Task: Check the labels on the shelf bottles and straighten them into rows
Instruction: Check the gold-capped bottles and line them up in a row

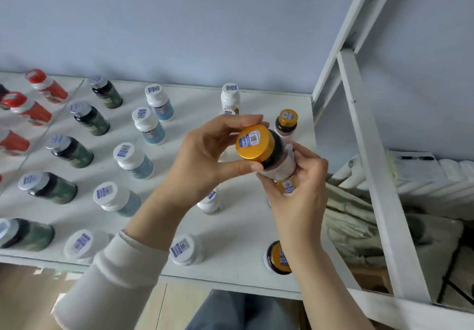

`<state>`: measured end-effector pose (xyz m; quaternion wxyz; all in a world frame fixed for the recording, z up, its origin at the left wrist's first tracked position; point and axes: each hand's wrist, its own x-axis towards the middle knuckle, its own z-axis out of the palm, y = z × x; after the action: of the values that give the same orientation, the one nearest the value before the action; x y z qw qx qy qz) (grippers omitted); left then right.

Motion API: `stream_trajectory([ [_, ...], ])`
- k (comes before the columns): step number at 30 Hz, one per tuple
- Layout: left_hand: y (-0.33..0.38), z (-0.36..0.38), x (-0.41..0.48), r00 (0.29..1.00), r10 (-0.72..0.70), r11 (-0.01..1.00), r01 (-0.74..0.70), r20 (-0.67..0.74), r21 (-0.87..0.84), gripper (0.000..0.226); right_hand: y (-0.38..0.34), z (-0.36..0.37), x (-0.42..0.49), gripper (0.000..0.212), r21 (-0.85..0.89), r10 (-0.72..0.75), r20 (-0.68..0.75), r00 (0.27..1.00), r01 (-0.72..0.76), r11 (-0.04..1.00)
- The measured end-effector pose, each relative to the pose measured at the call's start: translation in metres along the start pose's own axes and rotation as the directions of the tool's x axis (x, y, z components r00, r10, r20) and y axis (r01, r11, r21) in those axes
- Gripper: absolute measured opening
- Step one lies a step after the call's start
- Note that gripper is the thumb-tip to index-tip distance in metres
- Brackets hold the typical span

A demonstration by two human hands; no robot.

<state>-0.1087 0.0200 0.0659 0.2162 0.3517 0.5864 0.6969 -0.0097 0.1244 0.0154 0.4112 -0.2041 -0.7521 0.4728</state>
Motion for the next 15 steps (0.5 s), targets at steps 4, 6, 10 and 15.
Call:
stream_trajectory([
  [4, 0.013, 0.003, -0.039, 0.993, 0.080, 0.970, -0.057, -0.090, 0.235, 0.047, -0.009, 0.007, -0.021, 0.053, 0.057, 0.013, 0.099, 0.995, -0.019, 0.998],
  [6, 0.020, -0.004, -0.060, 0.983, 0.078, 0.968, -0.036, -0.164, 0.248, 0.047, -0.017, 0.014, -0.033, 0.050, 0.133, 0.033, 0.219, 0.975, -0.064, 0.989],
  [10, 0.040, -0.036, -0.107, 0.929, 0.063, 0.965, 0.036, -0.365, 0.259, 0.053, -0.049, 0.039, -0.056, 0.052, 0.163, 0.056, 0.534, 0.844, -0.167, 0.972],
  [15, 0.065, -0.101, -0.195, 0.756, 0.061, 0.961, 0.131, -0.652, 0.242, 0.044, -0.103, 0.101, -0.099, 0.050, 0.070, -0.036, 0.772, 0.635, -0.029, 0.997],
])
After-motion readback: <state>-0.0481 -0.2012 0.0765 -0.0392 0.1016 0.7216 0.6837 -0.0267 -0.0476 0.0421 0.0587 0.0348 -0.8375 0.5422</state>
